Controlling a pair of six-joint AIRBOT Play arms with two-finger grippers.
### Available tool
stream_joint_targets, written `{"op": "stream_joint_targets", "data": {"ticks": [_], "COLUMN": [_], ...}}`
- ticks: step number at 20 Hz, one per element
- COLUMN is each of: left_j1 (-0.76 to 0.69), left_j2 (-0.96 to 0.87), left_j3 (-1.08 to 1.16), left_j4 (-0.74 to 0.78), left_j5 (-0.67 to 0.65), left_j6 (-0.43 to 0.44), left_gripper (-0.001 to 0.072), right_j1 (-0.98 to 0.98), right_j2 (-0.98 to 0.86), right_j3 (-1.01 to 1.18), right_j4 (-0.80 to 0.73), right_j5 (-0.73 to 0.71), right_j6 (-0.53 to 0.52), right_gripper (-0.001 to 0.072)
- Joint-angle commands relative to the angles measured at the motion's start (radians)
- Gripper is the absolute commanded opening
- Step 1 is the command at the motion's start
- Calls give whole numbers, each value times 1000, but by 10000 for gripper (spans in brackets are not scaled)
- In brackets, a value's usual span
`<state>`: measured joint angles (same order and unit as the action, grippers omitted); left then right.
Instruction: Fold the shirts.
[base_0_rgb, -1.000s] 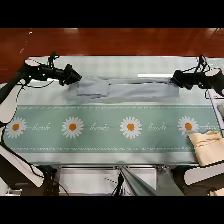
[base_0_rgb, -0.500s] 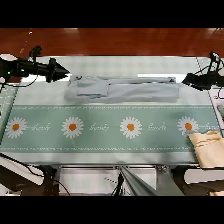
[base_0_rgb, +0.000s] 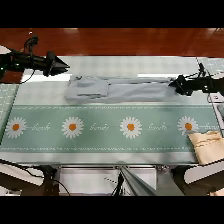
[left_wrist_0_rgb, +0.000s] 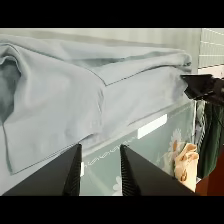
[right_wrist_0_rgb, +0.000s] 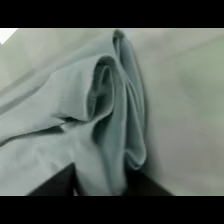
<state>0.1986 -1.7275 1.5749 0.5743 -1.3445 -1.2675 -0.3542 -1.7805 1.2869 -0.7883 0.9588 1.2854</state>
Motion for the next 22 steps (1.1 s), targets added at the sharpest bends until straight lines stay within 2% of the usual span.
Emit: {"op": "stream_joint_targets", "data": {"ticks": [1,2,4,7,12,15,22], "left_j1": [-17,-26,-66,-191,-397,-513,-738], "left_j2": [8,8,8,2,-21,-25,-51], "left_j3": [1,1,1,0,0,-5,-99], "left_j4": [-23,-37,-48,-47,-47,14,36], "left_j5": [1,10,51,121,214,285,446], "left_j6": [3,3,3,3,4,25,14], "left_gripper": [188,52,38,31,30,30,30], "right_j1": [40,40,37,58,142,208,326], "right_j2": [5,40,135,304,565,669,809], "right_j3": [1,1,1,1,1,1,1], "right_j4": [51,50,37,-23,-203,-335,-397], "right_j5": [15,39,85,130,168,216,362], "right_j6": [-18,-43,-75,-61,95,191,303], "right_gripper": [21,20,19,20,20,19,19]}}
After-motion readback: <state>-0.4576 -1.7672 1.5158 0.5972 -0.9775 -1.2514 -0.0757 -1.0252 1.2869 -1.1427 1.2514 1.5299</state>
